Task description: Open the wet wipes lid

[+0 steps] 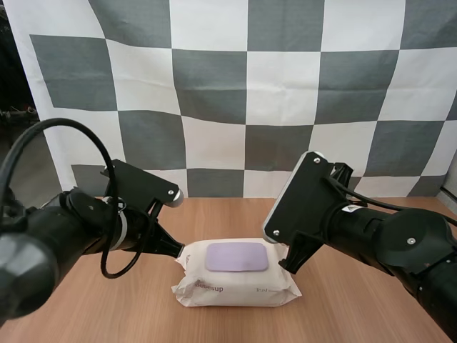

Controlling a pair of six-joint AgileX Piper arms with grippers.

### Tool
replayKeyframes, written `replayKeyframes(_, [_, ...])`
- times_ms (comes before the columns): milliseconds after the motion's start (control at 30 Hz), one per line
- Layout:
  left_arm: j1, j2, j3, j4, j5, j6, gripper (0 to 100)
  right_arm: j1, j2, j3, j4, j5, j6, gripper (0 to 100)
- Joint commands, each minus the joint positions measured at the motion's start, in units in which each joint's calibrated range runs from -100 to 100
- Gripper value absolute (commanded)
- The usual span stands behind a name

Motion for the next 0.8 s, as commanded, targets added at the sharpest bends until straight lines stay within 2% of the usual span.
replayKeyframes(0, [0.06, 3.8, 0.0, -12.2, 17.7, 9.2, 0, 0.1, 0.0, 0.0, 0.0, 0.0, 0.0, 0])
replayKeyframes(100, [0.07, 3.7, 0.0, -15.1, 29.7, 16.0, 0, 0.1, 0.0, 0.0, 0.0, -0.2, 0.0, 0])
replayKeyframes(167, [0.07, 3.7, -0.2, -14.7, 30.4, 16.1, 0, 0.1, 0.0, 0.0, 0.0, -0.7, 0.0, 0])
replayKeyframes(367, [0.07, 3.6, -0.3, -5.0, 29.9, 16.0, 0, 0.1, 0.0, 0.0, 0.0, 0.2, 0.0, 0])
replayKeyframes(500, [0.07, 3.6, -0.3, -3.1, 32.6, 16.0, 0, 0.4, 0.0, 0.0, 0.0, 9.7, 0.0, 0])
replayKeyframes(533, [0.07, 3.6, -0.3, -1.9, 33.8, 15.8, 1, 0.6, 0.0, 0.0, 0.0, 11.8, 0.0, 6])
replayKeyframes(600, [0.07, 3.6, -0.3, 1.0, 35.1, 15.4, 10, 1.1, 0.0, 0.0, 0.0, 11.6, 0.0, 24])
replayKeyframes(667, [0.07, 3.6, -0.3, 4.8, 35.1, 13.2, 29, 1.4, 0.0, 0.0, 1.2, 11.0, 0.0, 39])
replayKeyframes(767, [0.07, 3.6, -0.3, 6.5, 34.7, 11.3, 63, 1.9, 0.0, 0.0, 3.9, 12.0, 0.0, 42])
